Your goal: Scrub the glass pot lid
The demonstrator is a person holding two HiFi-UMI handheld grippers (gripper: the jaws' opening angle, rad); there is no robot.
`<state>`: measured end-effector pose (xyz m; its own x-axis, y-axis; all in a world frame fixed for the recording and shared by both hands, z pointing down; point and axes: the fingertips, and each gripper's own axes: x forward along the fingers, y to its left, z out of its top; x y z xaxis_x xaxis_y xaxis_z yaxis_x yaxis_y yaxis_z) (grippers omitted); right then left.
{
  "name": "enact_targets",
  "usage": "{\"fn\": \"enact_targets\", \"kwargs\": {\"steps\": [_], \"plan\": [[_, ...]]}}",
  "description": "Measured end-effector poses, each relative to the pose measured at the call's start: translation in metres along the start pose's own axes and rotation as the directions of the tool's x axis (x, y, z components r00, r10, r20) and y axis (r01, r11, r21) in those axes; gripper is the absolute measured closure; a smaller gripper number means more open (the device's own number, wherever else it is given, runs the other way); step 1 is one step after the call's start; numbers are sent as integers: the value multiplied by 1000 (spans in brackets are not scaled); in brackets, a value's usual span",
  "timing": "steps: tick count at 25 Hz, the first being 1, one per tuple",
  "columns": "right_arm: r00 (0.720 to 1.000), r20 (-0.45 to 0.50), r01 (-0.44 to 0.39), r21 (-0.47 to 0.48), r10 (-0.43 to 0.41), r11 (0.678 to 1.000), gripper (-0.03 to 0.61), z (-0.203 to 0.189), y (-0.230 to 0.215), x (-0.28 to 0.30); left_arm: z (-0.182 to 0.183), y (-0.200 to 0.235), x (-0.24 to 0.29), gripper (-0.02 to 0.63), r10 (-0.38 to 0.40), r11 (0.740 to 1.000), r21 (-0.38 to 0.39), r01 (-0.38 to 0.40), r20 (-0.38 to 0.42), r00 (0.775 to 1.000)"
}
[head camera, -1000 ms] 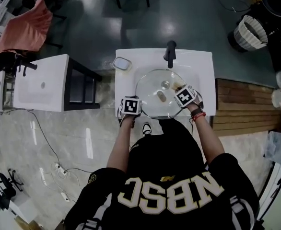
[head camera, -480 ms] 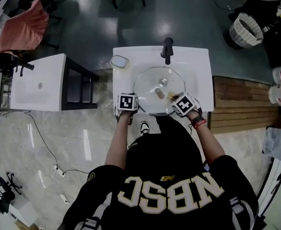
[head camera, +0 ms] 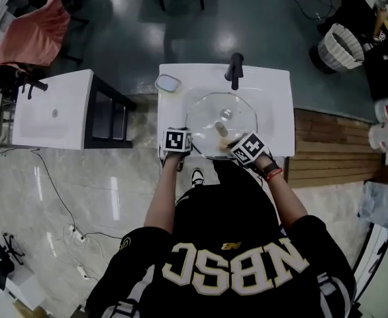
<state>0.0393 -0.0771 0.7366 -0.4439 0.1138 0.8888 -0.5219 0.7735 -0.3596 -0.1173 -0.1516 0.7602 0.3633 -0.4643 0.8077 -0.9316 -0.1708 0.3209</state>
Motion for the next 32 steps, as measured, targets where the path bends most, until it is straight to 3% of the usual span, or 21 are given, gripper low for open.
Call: {"fn": "enact_targets", "kwargs": {"steps": [3,15,23,27,32], "plan": [[997,15,-71,0,71,997,532,10,19,9,1,1,0,598,-6,1000,-1,6,5,1000],[986,-7,-164,-94,165,982,534,59,46,48,-1,1,1,598,-84,993,-88,82,-11,996],[993,21,-112,-151,116,982,535,106,20,77,-5,1,2,598,-92,990,-114,89,-25,995],[998,53,-16,-214,28,977,537,128,-3,82,-4,0,2,598,-93,989,-120,89,-29,995],[996,93,21,-238,1,971,537,153,-27,87,-4,0,2,598,-82,992,-100,78,-37,996]]}}
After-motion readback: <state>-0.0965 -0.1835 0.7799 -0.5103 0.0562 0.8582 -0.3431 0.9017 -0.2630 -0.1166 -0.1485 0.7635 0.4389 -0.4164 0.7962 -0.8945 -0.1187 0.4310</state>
